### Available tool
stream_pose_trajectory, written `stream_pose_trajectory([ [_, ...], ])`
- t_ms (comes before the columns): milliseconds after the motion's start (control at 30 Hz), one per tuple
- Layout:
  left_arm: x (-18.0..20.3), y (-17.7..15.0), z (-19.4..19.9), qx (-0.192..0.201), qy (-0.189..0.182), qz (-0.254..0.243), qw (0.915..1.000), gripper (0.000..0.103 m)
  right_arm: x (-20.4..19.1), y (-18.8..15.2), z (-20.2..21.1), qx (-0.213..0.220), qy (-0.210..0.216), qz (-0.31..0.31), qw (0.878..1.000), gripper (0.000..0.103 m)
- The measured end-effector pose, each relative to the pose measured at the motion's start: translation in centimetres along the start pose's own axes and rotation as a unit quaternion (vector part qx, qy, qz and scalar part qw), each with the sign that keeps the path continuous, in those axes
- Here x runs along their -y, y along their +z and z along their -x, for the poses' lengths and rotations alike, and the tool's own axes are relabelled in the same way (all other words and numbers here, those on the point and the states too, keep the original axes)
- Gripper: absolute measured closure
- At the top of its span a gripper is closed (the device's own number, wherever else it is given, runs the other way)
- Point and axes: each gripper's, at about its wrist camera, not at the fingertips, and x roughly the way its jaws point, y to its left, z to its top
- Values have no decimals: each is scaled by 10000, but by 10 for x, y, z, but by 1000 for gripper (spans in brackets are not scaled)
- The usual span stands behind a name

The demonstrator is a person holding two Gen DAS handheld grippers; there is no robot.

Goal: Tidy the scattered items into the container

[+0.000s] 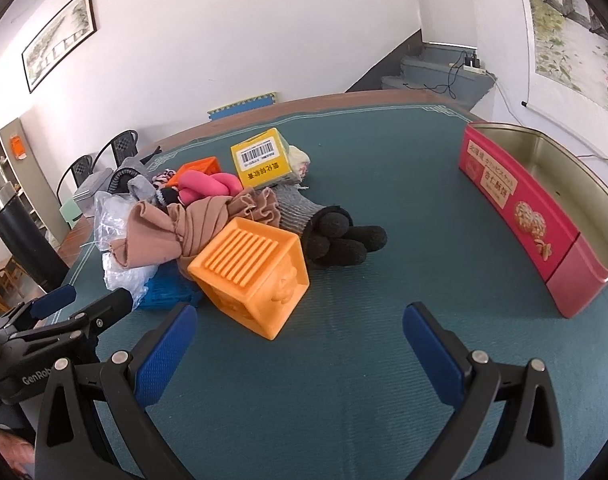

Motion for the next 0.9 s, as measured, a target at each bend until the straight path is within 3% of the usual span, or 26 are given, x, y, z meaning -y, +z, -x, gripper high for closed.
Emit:
stream_pose_trajectory([
  [133,13,13,1,76,130,-428,9990,2,1,0,1,35,38,-19,10000,0],
  [200,16,21,-4,62,135,-539,9984,9,1,-1,2,57,58,-3,10000,0],
  [267,19,26,-11,-6,16,-531,9986,17,0,-1,2,67,76,20,9999,0],
  [400,19,26,-28,-223,-275,-376,9987,21,1,-1,3,74,88,-15,9999,0],
  [433,17,25,-33,-275,-335,-327,9985,26,2,-1,2,71,90,-25,9999,0],
  [467,16,23,-36,-325,-393,-271,9983,39,2,-1,2,65,96,-23,9999,0],
  [533,13,20,-40,-355,-462,-171,9982,44,1,-2,1,55,110,-14,9999,0],
  [667,4,20,-34,-209,-470,-65,9987,71,-3,-2,0,63,139,80,9999,0],
  [700,0,20,-31,-178,-530,2,9984,74,-4,-3,0,72,139,104,9998,0],
  [900,-5,23,-9,135,-630,15,9979,74,-7,-1,-1,19,283,125,9995,0],
])
